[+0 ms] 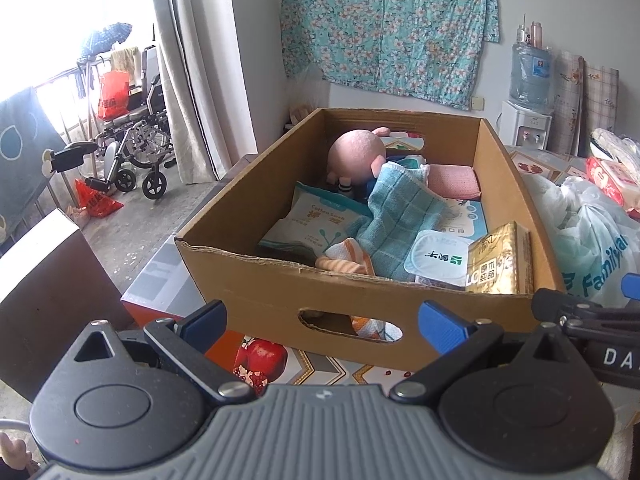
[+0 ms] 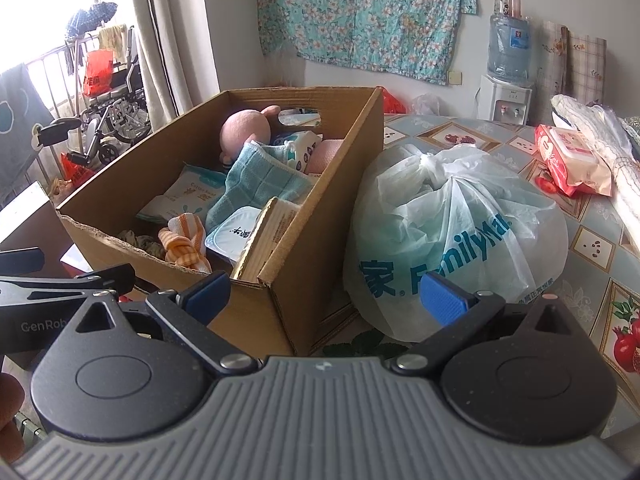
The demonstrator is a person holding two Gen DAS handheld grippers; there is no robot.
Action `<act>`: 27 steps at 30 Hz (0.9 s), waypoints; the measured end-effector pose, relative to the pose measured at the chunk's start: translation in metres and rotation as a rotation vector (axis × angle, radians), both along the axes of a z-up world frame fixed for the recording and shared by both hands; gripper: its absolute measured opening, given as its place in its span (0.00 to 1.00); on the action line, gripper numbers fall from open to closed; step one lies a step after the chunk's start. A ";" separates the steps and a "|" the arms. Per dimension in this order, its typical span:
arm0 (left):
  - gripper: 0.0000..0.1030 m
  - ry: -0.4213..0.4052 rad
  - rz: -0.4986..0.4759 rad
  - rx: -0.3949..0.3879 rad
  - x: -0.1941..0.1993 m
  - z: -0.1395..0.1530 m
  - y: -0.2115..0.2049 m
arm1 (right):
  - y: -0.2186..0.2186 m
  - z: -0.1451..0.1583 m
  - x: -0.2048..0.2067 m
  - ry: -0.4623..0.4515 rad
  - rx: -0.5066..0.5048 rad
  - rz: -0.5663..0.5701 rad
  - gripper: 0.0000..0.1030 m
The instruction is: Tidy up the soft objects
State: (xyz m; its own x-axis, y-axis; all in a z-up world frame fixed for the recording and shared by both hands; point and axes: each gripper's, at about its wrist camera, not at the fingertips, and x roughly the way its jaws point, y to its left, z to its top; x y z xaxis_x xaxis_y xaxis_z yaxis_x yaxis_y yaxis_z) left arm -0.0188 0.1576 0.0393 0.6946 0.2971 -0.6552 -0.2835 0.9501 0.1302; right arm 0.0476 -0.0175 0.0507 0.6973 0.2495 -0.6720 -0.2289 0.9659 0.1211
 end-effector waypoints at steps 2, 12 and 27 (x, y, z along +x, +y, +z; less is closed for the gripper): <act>1.00 0.000 0.001 0.000 -0.001 0.000 0.000 | 0.000 0.000 -0.001 0.002 0.003 0.000 0.99; 0.99 -0.003 0.011 -0.011 -0.009 0.001 0.000 | 0.003 0.003 -0.007 -0.008 -0.006 0.011 0.99; 0.99 -0.036 0.014 -0.021 -0.016 0.010 0.001 | 0.004 0.019 -0.015 -0.055 -0.020 0.016 0.99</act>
State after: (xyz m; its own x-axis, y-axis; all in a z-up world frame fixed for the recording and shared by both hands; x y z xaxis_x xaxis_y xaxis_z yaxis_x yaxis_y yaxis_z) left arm -0.0348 0.1581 0.0497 0.7138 0.2928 -0.6362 -0.3005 0.9486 0.0994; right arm 0.0328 -0.0137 0.0694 0.7293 0.2479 -0.6377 -0.2504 0.9641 0.0884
